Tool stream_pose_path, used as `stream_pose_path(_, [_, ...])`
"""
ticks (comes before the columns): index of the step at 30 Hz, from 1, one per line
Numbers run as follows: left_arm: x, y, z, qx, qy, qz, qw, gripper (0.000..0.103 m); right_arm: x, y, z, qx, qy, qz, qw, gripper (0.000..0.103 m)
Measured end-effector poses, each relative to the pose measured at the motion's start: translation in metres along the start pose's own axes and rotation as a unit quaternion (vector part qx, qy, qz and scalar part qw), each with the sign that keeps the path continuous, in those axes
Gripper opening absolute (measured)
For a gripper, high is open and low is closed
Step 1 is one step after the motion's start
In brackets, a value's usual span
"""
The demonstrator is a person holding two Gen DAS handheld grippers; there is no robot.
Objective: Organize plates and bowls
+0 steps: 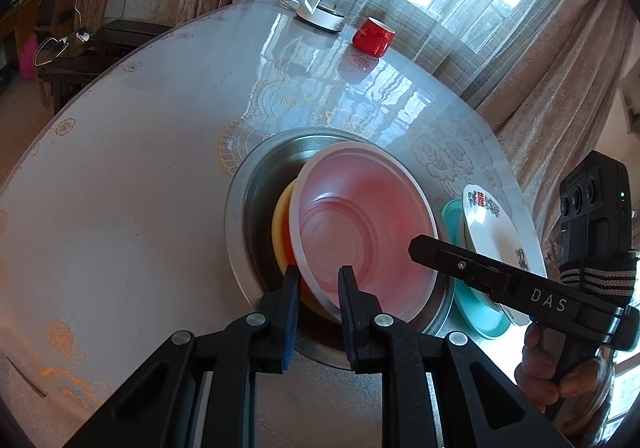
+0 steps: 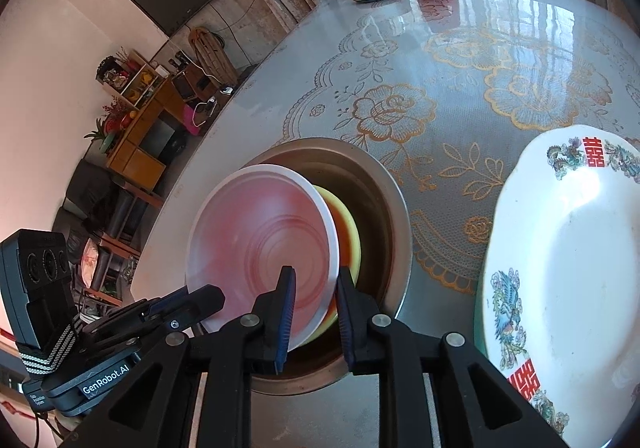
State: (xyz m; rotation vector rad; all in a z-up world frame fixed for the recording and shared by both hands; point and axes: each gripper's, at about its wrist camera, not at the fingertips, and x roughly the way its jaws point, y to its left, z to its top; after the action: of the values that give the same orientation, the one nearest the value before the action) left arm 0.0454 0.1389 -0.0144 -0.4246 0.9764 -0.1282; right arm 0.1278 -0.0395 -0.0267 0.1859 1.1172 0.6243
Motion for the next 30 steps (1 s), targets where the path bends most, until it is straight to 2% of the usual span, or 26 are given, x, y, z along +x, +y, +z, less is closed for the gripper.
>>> stream_pose_path(15, [-0.002, 0.000, -0.001, 0.008, -0.013, 0.018, 0.9997, 0.021, -0.003, 0.007, -0.002, -0.047, -0.021, -0.044, 0.998, 0.022])
stream_pose_path(30, [-0.001, -0.012, -0.006, 0.057, -0.037, 0.064, 0.9956, 0.021, 0.001, 0.008, -0.007, -0.065, -0.022, -0.063, 0.996, 0.021])
